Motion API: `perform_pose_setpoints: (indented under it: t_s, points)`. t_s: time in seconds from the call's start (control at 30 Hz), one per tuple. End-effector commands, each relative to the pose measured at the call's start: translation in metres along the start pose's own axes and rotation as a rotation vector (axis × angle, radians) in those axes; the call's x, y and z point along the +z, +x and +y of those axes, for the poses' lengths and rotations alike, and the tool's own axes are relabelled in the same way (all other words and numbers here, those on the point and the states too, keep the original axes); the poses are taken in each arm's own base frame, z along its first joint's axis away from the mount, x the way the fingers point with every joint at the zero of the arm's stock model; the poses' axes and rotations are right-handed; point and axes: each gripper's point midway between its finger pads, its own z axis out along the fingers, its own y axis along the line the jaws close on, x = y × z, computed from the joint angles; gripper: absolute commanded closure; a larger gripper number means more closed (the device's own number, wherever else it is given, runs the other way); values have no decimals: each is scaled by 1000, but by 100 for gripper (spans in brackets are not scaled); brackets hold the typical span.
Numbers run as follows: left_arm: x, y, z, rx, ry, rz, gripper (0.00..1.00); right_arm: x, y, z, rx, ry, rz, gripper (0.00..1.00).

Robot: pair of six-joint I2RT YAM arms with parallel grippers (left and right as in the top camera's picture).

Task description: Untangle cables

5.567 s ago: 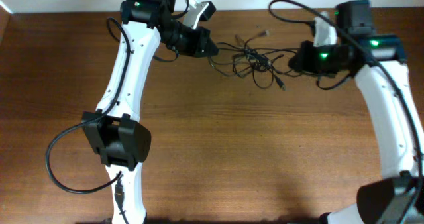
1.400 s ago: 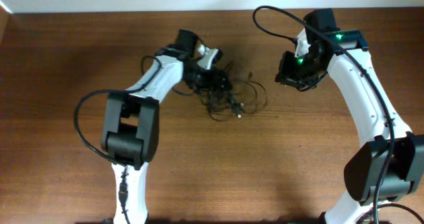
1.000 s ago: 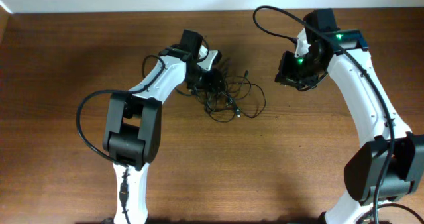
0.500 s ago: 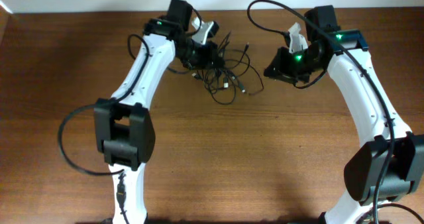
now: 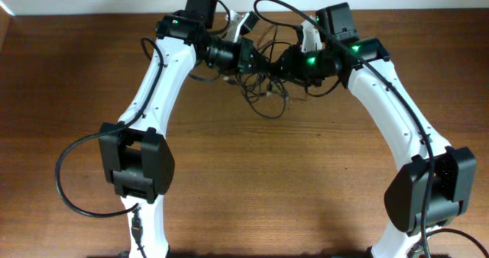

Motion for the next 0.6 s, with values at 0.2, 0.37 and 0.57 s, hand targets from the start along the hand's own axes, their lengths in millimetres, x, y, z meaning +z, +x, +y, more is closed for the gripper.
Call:
perform_pose_setpoints:
  t_s: [0.2, 0.37, 0.57]
  points:
    - [-138, -21, -128, 306, 198, -259, 100, 2, -14, -52, 102, 172, -47, 96]
    - [-222, -26, -109, 311, -20, -462, 100, -28, -20, -95, 165, 177, -22, 96]
    - [-251, -31, -55, 186, -288, -534, 100, -47, -9, -118, 122, 174, 46, 96]
